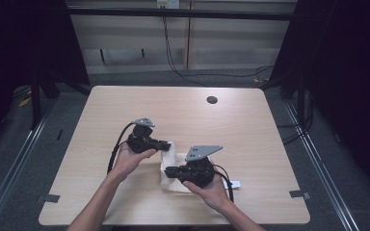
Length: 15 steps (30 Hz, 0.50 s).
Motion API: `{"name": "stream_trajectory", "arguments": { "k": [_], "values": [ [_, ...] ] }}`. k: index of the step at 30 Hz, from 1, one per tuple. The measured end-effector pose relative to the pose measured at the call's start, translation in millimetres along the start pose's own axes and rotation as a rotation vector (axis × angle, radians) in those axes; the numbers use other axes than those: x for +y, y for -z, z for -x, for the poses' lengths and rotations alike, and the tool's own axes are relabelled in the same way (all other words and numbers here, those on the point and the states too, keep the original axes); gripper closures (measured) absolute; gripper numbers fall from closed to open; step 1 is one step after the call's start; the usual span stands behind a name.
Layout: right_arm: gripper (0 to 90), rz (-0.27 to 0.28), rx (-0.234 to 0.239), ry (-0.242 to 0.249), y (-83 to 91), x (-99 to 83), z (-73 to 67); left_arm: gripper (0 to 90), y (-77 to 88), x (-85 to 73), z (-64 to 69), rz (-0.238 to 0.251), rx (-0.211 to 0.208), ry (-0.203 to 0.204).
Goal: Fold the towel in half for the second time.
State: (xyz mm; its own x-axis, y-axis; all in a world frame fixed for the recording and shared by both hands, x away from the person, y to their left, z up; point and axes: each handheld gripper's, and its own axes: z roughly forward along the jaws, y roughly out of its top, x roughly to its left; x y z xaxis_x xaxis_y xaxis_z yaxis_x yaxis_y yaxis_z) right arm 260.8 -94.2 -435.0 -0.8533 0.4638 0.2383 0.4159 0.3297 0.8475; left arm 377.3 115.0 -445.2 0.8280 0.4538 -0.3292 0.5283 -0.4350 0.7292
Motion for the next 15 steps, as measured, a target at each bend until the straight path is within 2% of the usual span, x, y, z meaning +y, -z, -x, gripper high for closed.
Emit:
{"name": "stream_trajectory", "arguments": {
  "k": [3, 10, 12, 15],
  "values": [
    [84.6, -0.011, -0.006, 0.002, 3.0, -4.2, 0.4, 83.7, -5.0, 2.8, 4.2, -0.004, -0.007, -0.01],
    [84.5, -0.001, -0.025, -0.008, 13.0, -10.1, 3.5, 83.8, -9.1, 7.1, 5.4, 0.008, -0.019, 0.006],
    [84.5, -0.003, -0.034, -0.015, 17.0, -12.0, 4.0, 83.8, -10.9, 8.1, 7.9, 0.012, -0.04, 0.014],
    [84.3, -0.001, -0.04, -0.016, 24.8, -14.4, 3.6, 83.8, -13.5, 10.7, 16.7, 0.027, -0.044, -0.008]
  ]
}}
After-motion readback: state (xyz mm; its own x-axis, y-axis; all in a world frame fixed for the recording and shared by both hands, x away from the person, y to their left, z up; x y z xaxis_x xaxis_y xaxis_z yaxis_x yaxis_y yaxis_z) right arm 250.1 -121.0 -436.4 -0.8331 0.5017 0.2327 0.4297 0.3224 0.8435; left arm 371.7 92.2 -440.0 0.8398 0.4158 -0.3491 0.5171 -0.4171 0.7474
